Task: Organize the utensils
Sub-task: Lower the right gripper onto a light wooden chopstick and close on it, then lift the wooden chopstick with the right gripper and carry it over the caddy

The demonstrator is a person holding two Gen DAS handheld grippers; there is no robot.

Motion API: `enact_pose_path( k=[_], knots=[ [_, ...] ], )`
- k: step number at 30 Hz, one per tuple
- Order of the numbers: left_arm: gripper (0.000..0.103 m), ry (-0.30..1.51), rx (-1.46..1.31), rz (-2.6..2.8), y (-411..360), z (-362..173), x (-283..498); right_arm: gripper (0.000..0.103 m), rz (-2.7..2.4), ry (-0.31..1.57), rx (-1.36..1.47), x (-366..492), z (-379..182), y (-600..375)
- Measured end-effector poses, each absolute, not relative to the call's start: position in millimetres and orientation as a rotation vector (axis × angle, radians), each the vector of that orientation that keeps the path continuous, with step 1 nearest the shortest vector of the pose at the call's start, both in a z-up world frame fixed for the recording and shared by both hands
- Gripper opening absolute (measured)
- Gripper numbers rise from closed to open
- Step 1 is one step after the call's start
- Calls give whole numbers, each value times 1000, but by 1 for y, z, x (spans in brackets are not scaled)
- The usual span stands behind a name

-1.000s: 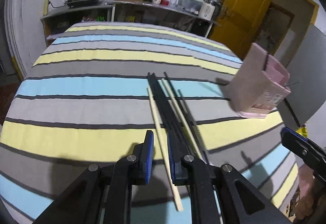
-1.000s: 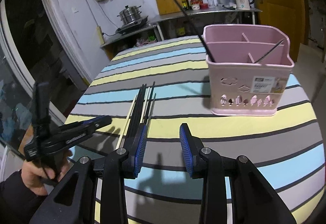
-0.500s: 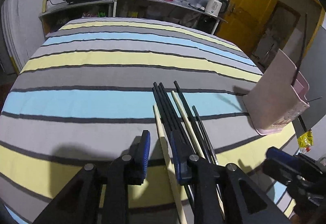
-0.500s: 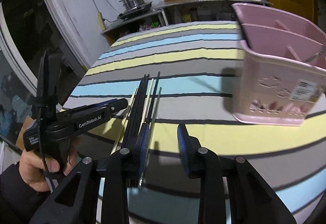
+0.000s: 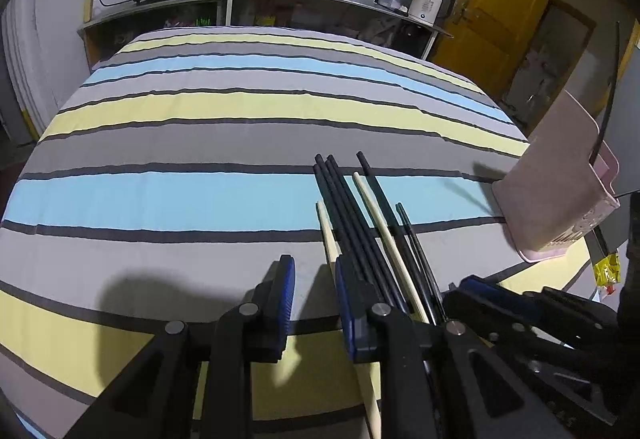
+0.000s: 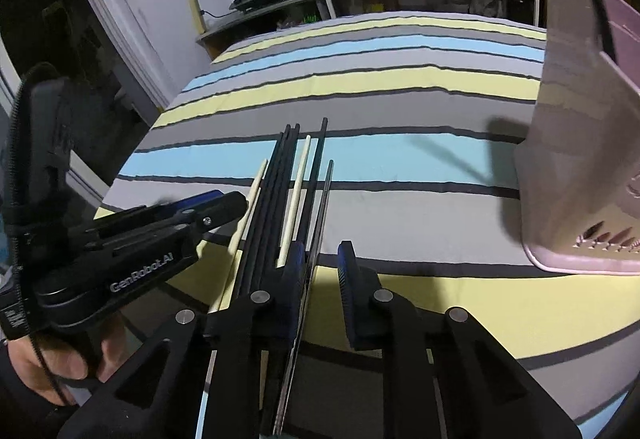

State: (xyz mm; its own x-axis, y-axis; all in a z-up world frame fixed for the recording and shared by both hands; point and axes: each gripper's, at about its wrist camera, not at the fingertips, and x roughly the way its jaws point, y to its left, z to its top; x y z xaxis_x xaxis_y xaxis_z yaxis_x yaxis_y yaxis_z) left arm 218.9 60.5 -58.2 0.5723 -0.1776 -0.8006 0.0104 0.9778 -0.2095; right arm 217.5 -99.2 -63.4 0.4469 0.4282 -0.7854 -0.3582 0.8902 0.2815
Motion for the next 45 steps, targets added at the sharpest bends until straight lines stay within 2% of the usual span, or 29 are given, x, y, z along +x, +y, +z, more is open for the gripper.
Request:
enact_pose_path(
  k=[14, 19, 38, 40, 45],
  knots=[
    [24, 947, -100, -95, 49, -58, 222, 12, 478, 1005, 58, 222, -68, -97],
    [17, 953, -112, -89, 57, -57, 217, 11, 463, 1010, 65, 222, -68, -103],
    [16, 1000, -73, -57, 60, -57, 239, 11, 413, 1031, -7, 234, -66, -88],
    [10, 997, -49, -41, 59, -57, 239, 8, 408, 1028, -19, 234, -66, -87],
    [5, 999, -68, -36, 62, -56, 242, 6, 420, 1029, -1, 235, -66, -90]
  ],
)
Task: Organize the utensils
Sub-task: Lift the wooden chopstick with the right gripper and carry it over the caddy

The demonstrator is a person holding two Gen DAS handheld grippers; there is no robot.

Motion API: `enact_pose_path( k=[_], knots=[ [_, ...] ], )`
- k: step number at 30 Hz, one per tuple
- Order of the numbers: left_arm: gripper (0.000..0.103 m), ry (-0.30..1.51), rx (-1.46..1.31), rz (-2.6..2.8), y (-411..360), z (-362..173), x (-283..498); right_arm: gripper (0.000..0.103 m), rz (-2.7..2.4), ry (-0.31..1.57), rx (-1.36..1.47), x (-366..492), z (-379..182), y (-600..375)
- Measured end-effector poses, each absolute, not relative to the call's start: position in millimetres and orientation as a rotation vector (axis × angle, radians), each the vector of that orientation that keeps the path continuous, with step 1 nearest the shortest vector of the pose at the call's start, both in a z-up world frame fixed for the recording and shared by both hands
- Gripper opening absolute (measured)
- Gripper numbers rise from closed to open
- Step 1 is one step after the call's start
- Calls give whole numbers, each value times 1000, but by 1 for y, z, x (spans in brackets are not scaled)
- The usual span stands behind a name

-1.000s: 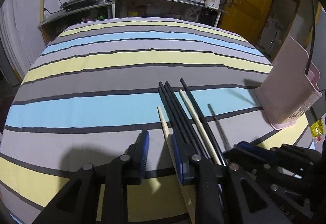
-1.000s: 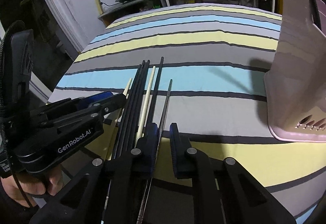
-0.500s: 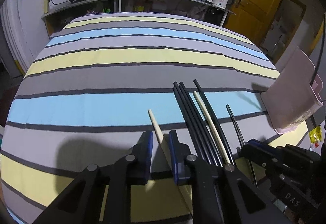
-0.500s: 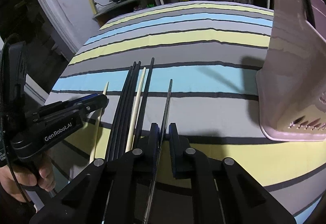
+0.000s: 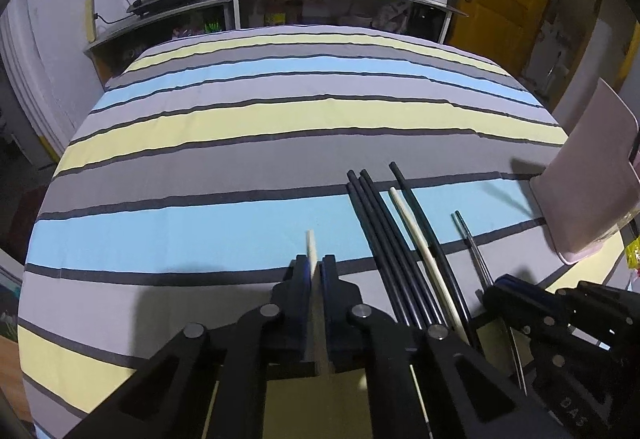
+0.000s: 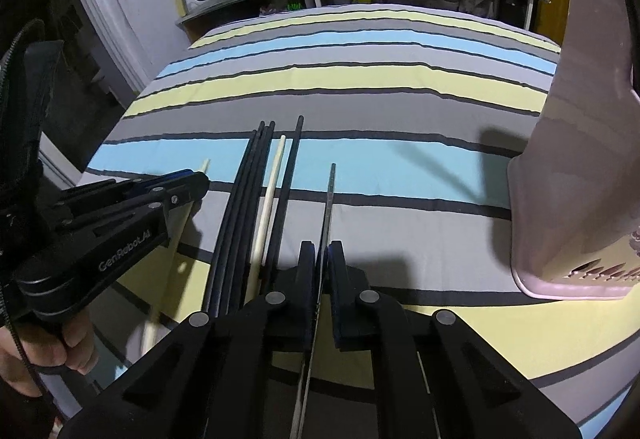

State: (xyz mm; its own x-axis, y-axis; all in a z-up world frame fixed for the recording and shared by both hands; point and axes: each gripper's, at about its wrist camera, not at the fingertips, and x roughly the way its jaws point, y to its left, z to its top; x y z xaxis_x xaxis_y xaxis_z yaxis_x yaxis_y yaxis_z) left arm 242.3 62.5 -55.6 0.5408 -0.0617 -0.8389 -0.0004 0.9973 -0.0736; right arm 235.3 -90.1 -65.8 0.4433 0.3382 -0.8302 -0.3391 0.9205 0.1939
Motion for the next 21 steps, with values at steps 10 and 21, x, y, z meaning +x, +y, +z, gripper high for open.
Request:
enact_pose_path(
  k=[10, 21],
  knots=[
    [5, 907, -114, -109, 63, -10, 222, 6, 464, 943, 53, 220, -29, -104],
    [5, 784, -124, -183, 63, 62, 180, 6, 479, 834, 116, 188, 23, -130]
  ],
)
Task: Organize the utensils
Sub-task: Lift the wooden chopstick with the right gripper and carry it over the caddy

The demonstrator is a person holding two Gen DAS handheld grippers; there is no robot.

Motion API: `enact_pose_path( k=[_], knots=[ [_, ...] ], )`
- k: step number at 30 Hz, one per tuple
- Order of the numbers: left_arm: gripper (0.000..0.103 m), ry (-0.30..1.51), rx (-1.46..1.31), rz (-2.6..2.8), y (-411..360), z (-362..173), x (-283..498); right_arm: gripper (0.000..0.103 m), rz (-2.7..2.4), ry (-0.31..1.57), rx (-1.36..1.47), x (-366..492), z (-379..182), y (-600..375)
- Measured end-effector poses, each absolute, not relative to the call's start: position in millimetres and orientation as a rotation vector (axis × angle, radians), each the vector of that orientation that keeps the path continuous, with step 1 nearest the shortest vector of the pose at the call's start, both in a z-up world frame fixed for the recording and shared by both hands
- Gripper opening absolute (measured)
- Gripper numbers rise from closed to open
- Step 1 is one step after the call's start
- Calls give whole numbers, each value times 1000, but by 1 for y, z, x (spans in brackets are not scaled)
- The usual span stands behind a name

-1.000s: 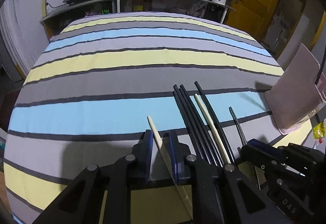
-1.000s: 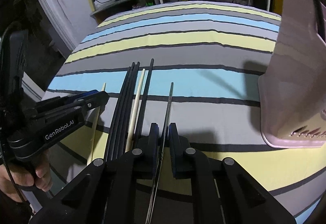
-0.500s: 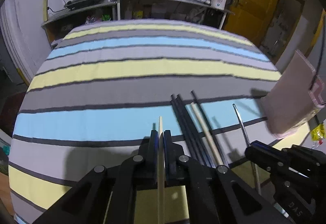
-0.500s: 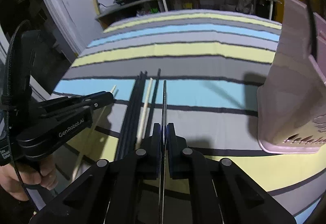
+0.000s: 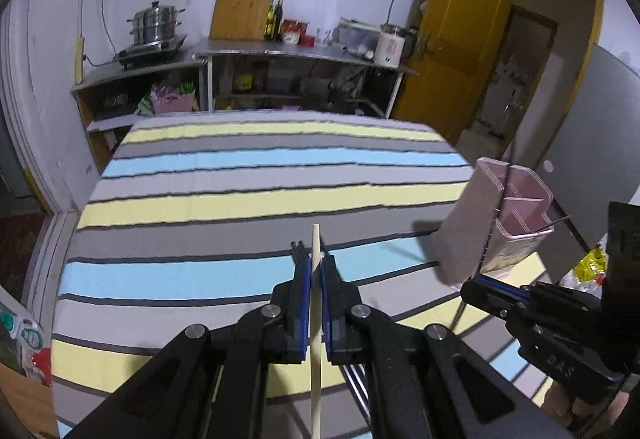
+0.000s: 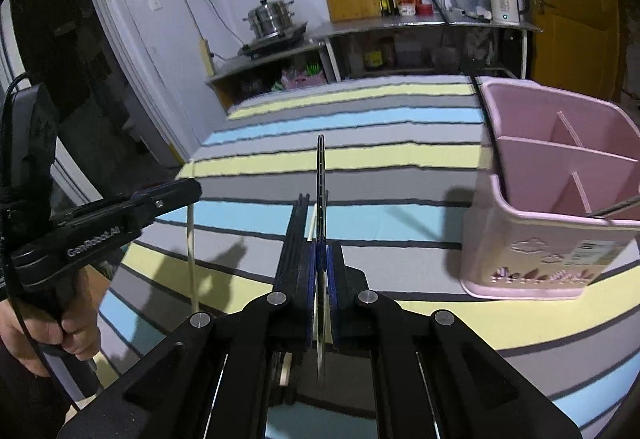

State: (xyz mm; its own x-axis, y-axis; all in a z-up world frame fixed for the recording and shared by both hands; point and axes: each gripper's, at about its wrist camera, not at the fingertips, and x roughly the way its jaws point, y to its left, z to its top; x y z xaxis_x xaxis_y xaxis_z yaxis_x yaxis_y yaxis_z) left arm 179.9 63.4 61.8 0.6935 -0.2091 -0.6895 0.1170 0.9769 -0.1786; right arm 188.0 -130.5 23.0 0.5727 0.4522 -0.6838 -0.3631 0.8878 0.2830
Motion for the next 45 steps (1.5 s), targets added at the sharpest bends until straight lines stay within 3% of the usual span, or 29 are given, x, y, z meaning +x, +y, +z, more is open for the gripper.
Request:
enact_pose_path(
  k=[13, 34, 45],
  knots=[
    [5, 685, -109, -280, 45, 131, 139, 6, 465, 730, 168, 157, 68, -161],
    [5, 734, -130, -500, -45, 131, 152, 6, 319, 672, 221, 131, 92, -236],
    [5, 629, -134, -560, -76, 185, 183, 6, 255, 570, 243, 144, 131, -272]
  ],
)
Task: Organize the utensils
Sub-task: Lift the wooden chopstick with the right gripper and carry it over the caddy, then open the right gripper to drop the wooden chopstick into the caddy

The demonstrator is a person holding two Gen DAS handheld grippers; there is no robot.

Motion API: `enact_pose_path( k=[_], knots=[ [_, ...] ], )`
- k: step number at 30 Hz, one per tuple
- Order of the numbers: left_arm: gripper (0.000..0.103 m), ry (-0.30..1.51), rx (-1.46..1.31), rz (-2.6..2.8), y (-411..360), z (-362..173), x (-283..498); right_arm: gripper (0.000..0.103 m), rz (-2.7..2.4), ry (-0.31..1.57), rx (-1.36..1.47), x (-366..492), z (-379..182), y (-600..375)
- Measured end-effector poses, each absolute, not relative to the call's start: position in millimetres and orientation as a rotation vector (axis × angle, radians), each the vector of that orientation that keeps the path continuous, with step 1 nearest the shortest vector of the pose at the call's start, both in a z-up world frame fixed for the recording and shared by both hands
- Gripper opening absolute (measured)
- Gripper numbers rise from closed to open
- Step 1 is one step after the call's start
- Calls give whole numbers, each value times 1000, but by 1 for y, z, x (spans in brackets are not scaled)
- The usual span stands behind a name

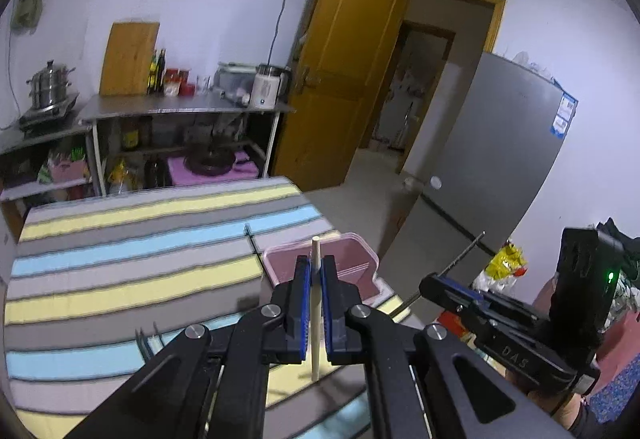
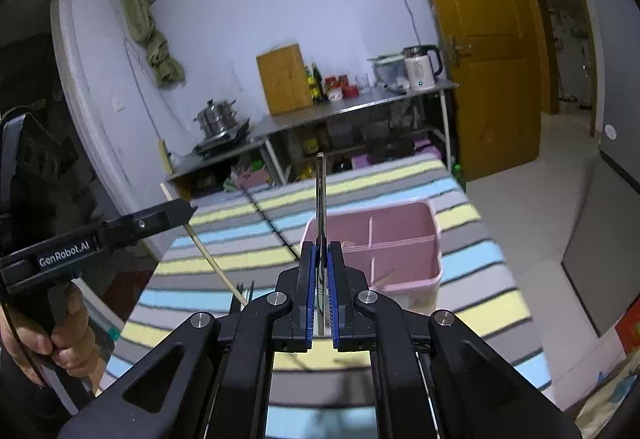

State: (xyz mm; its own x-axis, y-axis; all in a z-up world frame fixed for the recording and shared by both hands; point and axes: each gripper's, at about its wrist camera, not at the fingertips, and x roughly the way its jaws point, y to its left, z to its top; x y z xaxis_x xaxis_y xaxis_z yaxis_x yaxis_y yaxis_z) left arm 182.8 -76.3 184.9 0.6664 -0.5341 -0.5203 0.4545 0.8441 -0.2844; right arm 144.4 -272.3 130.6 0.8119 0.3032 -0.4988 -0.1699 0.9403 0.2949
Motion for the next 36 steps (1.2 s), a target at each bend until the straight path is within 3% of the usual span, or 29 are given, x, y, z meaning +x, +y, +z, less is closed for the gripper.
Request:
enact_pose_path(
  k=[12, 36],
  knots=[
    [5, 544, -146, -553, -94, 213, 222, 6, 217, 507, 290, 179, 148, -295],
    [5, 689, -120, -550, -108, 105, 260, 6, 208, 661, 269, 217, 73, -275]
  ],
)
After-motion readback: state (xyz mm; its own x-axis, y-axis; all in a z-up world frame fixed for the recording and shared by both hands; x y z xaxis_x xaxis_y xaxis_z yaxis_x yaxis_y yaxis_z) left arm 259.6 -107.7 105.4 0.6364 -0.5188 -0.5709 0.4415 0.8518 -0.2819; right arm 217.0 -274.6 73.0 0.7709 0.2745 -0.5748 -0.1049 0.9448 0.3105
